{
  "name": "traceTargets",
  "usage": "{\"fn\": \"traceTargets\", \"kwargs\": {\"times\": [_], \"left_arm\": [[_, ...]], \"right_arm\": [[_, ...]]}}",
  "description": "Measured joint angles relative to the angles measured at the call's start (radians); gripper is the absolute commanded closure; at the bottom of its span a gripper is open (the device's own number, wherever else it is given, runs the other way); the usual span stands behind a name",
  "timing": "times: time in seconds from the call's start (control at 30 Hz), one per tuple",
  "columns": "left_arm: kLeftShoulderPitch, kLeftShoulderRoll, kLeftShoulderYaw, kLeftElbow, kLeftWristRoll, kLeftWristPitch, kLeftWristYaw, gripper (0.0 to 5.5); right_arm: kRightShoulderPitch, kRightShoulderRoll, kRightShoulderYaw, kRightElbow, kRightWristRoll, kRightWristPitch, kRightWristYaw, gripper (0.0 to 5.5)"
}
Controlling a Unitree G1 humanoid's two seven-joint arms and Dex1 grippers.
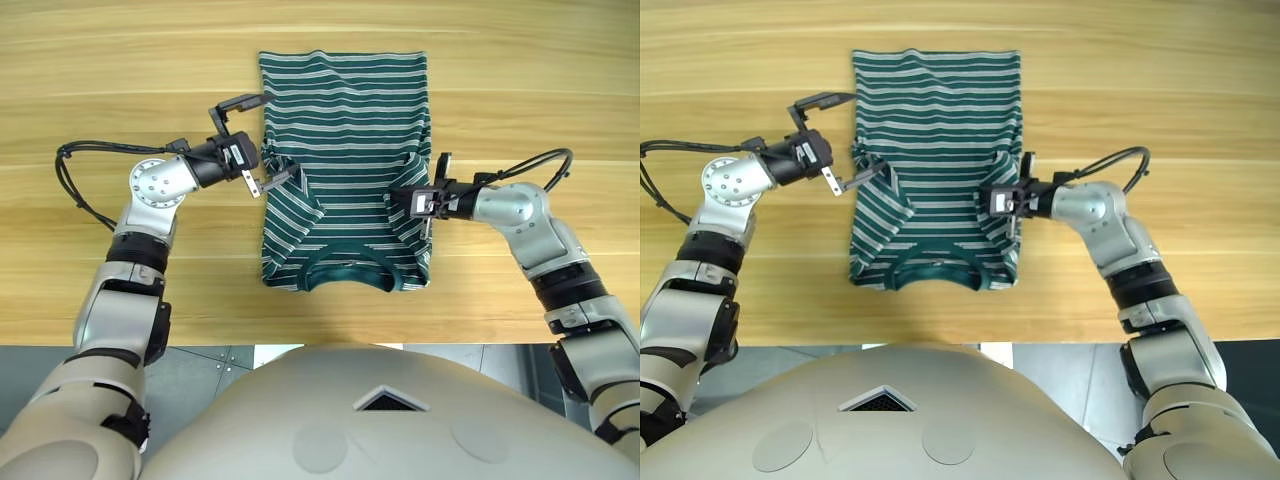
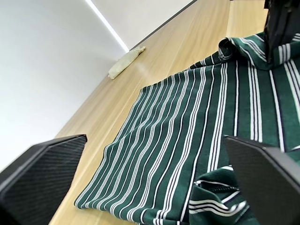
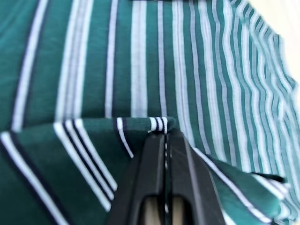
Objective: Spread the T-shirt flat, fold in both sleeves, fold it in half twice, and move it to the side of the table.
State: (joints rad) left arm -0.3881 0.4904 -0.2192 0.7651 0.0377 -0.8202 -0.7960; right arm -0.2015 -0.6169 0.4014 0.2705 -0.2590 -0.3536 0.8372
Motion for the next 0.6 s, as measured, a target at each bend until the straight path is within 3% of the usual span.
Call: {"fn": "traceTargets", "kwargs": {"times": [0.1,0.53,0.6], "left_arm": [[0.001,-0.003,-0.001,0.0,0.0,0.0,0.0,0.1],[0.011,-0.014,-0.003,-0.019,-0.001,0.002,-0.002,0.1],[0.021,-0.021,-0.006,-0.023,-0.001,0.007,-0.003,0.1]], "right_arm": [[0.001,0.003,-0.001,-0.003,0.001,0.003,-0.004,5.24],[-0.034,0.083,-0.024,0.043,0.009,0.004,-0.095,2.93],[-0.019,0.072,-0.082,-0.023,0.096,0.002,-0.075,2.6]]}}
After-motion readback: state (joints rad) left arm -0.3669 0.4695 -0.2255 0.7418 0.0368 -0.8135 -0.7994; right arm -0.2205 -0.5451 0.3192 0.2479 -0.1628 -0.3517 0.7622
